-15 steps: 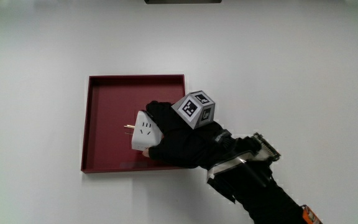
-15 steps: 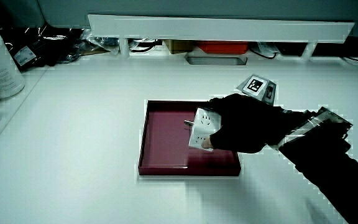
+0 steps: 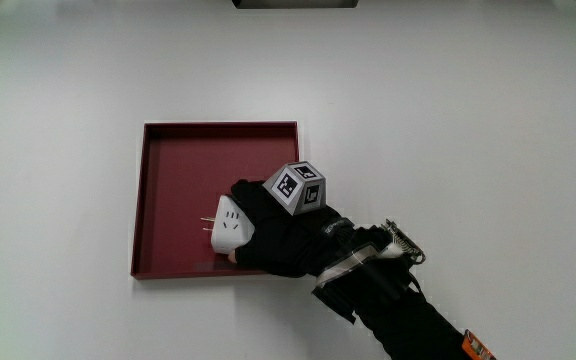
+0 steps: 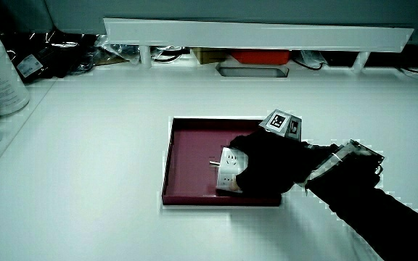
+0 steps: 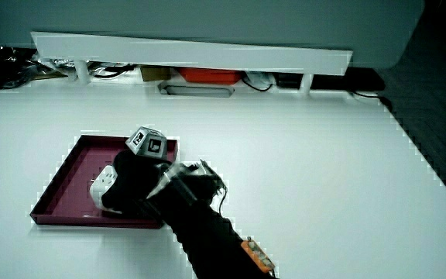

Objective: Place socket

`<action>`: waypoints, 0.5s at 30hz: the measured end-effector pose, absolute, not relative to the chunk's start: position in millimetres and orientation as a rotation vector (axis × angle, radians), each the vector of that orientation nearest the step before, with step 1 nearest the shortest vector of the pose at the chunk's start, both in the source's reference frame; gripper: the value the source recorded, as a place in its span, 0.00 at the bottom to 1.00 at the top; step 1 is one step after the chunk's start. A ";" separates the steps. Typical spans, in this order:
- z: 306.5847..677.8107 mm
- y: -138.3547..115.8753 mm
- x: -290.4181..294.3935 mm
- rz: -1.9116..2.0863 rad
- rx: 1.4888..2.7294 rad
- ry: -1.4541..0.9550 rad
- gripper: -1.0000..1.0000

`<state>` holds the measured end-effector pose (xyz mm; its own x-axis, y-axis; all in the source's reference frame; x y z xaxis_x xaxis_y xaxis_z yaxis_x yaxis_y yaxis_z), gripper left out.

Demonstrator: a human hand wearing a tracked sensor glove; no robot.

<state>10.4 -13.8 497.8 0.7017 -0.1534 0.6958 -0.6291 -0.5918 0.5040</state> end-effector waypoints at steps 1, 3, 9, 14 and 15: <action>503.7 -13.4 10.2 0.776 2.123 -0.593 0.50; 504.1 -14.2 12.1 0.786 2.130 -0.570 0.50; 507.8 -14.3 12.9 0.797 2.096 -0.559 0.50; 509.3 -12.6 15.4 0.824 2.092 -0.555 0.44; 508.2 -12.8 15.5 0.833 2.086 -0.552 0.42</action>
